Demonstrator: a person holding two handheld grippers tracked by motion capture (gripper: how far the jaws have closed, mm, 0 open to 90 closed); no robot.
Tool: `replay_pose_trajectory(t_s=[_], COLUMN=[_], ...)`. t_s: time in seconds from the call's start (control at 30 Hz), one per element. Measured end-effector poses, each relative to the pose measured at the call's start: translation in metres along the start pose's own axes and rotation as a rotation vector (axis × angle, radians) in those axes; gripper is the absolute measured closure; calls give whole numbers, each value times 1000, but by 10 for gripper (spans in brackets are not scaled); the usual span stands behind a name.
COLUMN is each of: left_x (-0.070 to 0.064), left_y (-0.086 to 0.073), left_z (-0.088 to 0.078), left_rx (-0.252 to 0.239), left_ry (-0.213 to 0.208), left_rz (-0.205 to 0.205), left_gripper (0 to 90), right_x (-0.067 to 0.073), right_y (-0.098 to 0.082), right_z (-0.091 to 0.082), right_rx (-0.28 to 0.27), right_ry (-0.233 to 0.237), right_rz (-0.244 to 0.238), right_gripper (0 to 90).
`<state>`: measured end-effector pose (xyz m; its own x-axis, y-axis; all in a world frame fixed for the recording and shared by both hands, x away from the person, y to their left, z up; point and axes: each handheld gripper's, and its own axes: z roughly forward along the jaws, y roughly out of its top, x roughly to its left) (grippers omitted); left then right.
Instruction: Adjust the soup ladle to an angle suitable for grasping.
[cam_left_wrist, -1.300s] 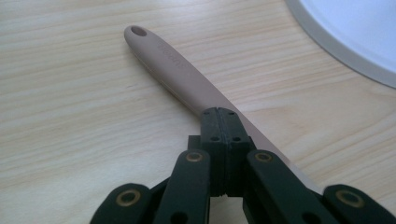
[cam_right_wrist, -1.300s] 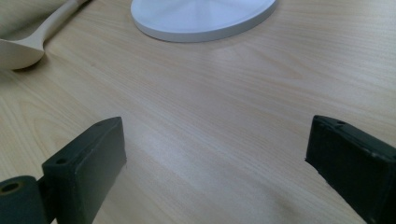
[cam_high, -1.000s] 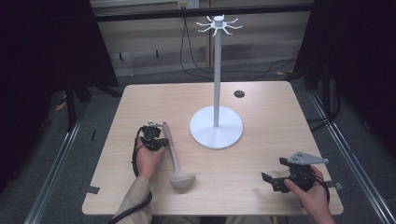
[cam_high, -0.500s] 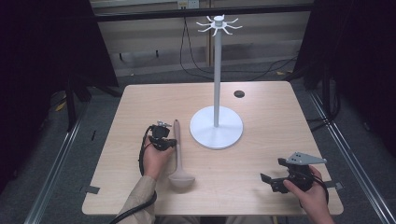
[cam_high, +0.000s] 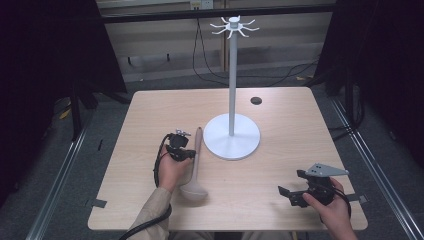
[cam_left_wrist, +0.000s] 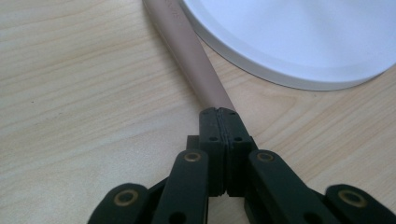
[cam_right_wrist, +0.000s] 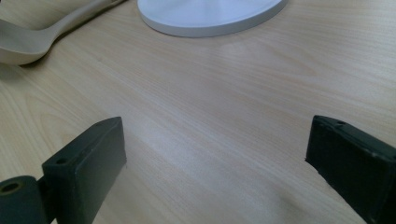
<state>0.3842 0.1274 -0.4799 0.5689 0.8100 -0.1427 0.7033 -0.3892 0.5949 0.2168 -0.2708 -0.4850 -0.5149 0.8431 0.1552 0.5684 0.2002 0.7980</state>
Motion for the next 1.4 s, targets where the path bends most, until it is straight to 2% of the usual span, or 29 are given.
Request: replay_pose_trajectory(t_s=[0.13, 0.2, 0.3, 0.43, 0.53, 0.67, 0.77, 0.83, 0.9, 0.97, 1.17, 1.23, 1.4], left_x=[-1, -1, 2, 4, 3, 1, -1, -3, -6, -7, -12, -14, -18], left_y=[0, 0, -1, -1, 2, 7, 11, 13, 15, 16, 19, 18, 17], left_z=[0, 0, -1, -2, -5, -11, -15, -16, -17, -17, -16, -13, -5], left_rx=[5, -4, 15, 28, 49, 77, 98, 131, 168, 195, 230, 233, 251], left_ry=[-1, -6, -2, 2, 3, 35, 28, 19, 33, 42, 30, 29, 29], left_rz=[3, -16, -1, -6, 1, -6, -11, -25, -25, -44, -55, -72, -67], left_gripper=[888, 883, 869, 852, 831, 790, 758, 723, 700, 685, 668, 664, 660], right_x=[0, 0, 0, 1, 1, 0, 1, 1, 0, 0, 1, 2, 2], right_y=[0, 0, 0, 0, 0, 0, 0, 0, 0, 0, 0, 0, 1], right_z=[0, 0, 0, 0, -1, -1, -2, -2, -2, -2, -3, -3, -4], right_rx=[0, 2, 3, 1, 1, -1, 0, 1, 1, 0, 2, 2, -1], right_ry=[0, 1, 1, 0, -2, -6, -4, -6, -3, -5, -3, 0, 1], right_rz=[-1, -1, -3, -2, -2, -5, -2, -2, -4, -4, -6, -6, -10], right_gripper=[43, 42, 42, 43, 42, 42, 43, 42, 43, 42, 42, 42, 42])
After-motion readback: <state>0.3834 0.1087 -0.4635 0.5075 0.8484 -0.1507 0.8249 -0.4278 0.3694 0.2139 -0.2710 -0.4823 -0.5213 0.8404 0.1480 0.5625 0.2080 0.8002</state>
